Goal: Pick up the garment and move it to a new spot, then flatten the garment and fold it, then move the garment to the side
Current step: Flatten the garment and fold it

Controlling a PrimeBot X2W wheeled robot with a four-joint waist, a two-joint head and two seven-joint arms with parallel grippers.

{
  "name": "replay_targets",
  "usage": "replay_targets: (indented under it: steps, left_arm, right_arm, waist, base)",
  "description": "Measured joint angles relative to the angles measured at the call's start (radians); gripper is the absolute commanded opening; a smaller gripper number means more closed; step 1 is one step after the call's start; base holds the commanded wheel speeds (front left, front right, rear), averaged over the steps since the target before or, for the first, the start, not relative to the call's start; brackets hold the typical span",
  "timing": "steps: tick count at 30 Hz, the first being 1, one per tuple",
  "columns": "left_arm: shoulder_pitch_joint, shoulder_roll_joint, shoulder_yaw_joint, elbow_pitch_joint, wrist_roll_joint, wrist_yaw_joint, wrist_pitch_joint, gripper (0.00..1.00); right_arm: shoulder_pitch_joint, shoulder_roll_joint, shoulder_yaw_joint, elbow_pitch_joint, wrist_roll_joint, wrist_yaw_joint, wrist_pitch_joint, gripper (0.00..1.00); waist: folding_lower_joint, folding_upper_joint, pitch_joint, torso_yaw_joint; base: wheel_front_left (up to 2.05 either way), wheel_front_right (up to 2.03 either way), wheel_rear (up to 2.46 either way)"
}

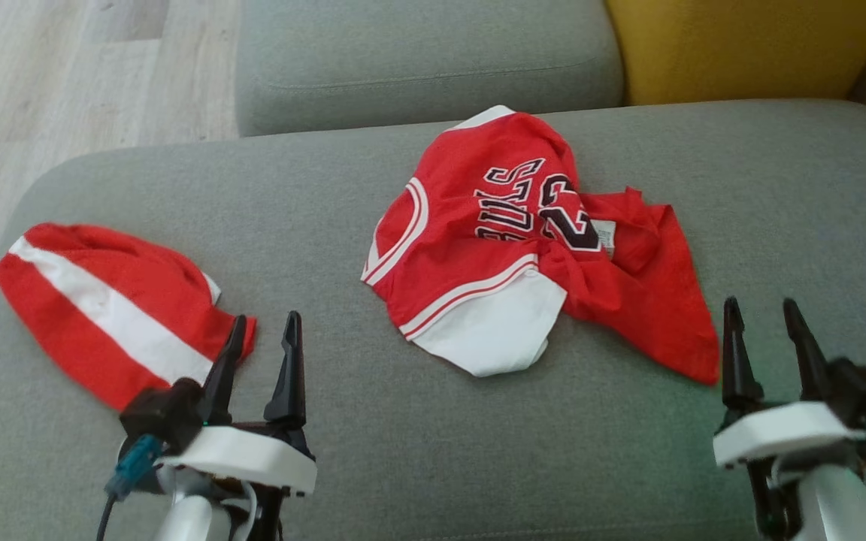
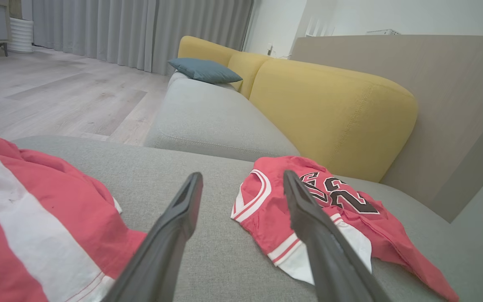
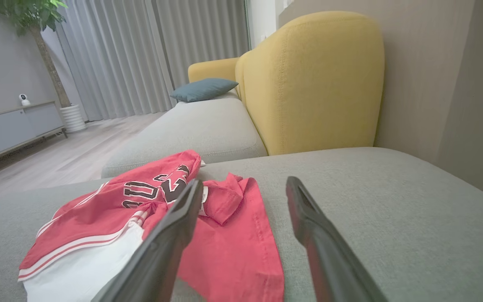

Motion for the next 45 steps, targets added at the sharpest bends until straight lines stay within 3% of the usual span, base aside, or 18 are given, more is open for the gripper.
replay_targets:
  steps: [5,13,21,28,35,45]
  left_arm:
    - [0.000,0.000,-0.001,0.014,-0.003,-0.001,0.000,1.00]
    - [-0.004,0.001,-0.030,0.050,-0.003,-0.010,0.000,1.00]
    - [-0.065,0.002,-0.210,0.235,-0.077,-0.037,0.003,1.00]
    - [-0.204,0.002,-0.337,0.374,-0.191,-0.036,0.075,1.00]
    - [-0.288,0.000,-0.397,0.459,-0.299,-0.037,0.126,1.00]
    - [-0.403,-0.001,-0.460,0.553,-0.381,-0.052,0.107,1.00]
  right_arm:
    - [0.077,0.018,-0.013,-0.105,0.034,0.000,0.017,1.00]
    - [0.091,0.020,-0.006,-0.166,0.046,0.000,0.052,1.00]
    - [0.091,0.020,-0.002,-0.188,0.046,0.000,0.064,1.00]
    - [0.084,0.020,0.008,-0.202,0.046,0.000,0.072,1.00]
    - [0.046,0.020,0.010,-0.211,0.046,0.000,0.071,1.00]
    - [0.026,0.020,0.018,-0.201,0.055,0.000,0.061,1.00]
  waist:
    - [0.0000,0.0000,0.004,-0.010]
    - [0.0000,0.0000,0.023,-0.027]
    - [0.0000,0.0000,0.055,-0.079]
    - [0.0000,0.0000,0.113,-0.138]
    - [0.0000,0.0000,0.163,-0.182]
    - [0.0000,0.0000,0.210,-0.227]
  base:
    - [0.00,0.00,0.00]
    - [0.00,0.00,0.00]
    - [0.00,0.00,0.00]
    - [0.00,0.00,0.00]
    - [0.00,0.00,0.00]
    - [0.00,0.00,0.00]
